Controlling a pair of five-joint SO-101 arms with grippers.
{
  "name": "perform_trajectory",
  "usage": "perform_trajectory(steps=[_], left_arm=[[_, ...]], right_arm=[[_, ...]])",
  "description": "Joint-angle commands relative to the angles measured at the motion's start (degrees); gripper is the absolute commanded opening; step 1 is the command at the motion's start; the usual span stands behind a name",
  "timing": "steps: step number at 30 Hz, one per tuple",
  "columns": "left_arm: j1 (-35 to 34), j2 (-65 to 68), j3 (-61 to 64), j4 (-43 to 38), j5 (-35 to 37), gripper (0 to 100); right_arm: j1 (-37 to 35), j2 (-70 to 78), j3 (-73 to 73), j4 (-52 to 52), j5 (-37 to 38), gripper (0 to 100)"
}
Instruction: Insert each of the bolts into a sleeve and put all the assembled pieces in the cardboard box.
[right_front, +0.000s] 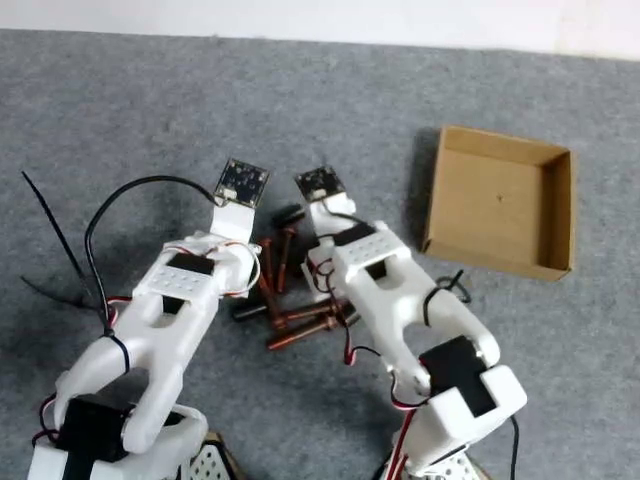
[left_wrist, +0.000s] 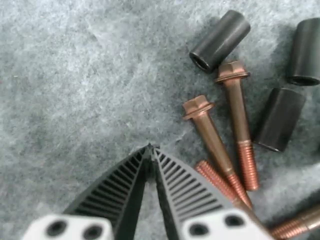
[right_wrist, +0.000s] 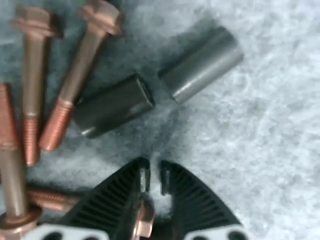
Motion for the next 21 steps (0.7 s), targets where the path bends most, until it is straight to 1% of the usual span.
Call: perform_trajectory(steps=[1, 4, 6, 10, 13, 17, 21], left_arm=[[0.6, -0.2, -2.6, -0.9, 0.2, 1], [0.6, -0.2, -2.6, -0.9, 0.2, 1], [0.6, -0.2, -2.6, -0.9, 0.2, 1], [0.6, -0.2, -2.6, -0.9, 0.2, 1], [0.6, -0.2, -2.6, -0.9, 0.2, 1], [0.6, -0.2, -2.6, -0.9, 0.2, 1], [0.6, -0.2, -2.6, -0.9, 0.2, 1]], right_arm=[[-0.7, 1.3, -1.3, 0.2, 0.2, 0.3], [-0.7, -2.2, -1.1, -0.2, 0.2, 0.3], [-0.6, -6.1, 1.7, -2.3, 0.2, 0.3], [-0.6, -15.8, 13.0, -12.4, 0.2, 0.3], [-0.6, -23.7, 20.0, -17.5, 0.2, 0.3], [-0.6, -30.4, 25.5, -19.1, 0.0, 0.4], [-0.6, -28.9, 26.2, -19.0, -0.1, 0.7]])
